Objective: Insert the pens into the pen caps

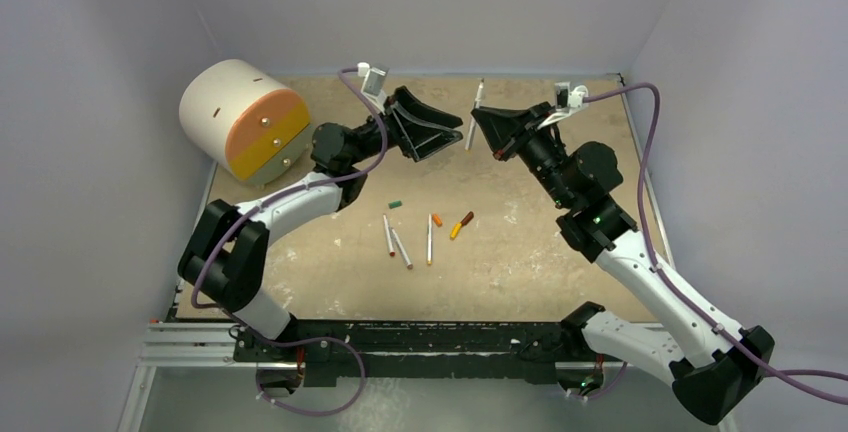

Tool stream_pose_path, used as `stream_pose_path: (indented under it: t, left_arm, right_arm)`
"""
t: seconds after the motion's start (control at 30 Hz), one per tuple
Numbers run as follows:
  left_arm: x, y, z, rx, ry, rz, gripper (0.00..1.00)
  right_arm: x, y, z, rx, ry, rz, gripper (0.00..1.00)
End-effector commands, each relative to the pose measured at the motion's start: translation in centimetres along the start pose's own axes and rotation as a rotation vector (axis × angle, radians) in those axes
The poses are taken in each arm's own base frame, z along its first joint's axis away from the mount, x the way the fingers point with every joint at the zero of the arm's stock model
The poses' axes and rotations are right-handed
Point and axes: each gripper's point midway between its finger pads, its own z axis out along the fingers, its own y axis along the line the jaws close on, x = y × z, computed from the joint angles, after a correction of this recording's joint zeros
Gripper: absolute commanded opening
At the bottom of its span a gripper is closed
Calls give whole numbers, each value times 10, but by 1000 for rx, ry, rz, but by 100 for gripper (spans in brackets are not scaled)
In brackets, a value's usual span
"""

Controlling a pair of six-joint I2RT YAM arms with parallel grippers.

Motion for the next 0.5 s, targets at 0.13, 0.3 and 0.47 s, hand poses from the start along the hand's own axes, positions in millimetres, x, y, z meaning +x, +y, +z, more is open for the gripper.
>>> stream_pose_path:
  t: [0.13, 0.3, 0.47]
  left_arm:
    - [-2, -30, 26, 136, 2, 73, 59]
    - [4, -32, 33, 148, 12, 61, 32]
    - [5, -35, 33, 163, 10, 52, 0]
  right_arm:
    - [-27, 24, -3, -98, -68, 15, 0]
    - [-23, 26, -4, -111, -57, 22, 0]
    - [-21, 25, -5, -107, -52, 27, 0]
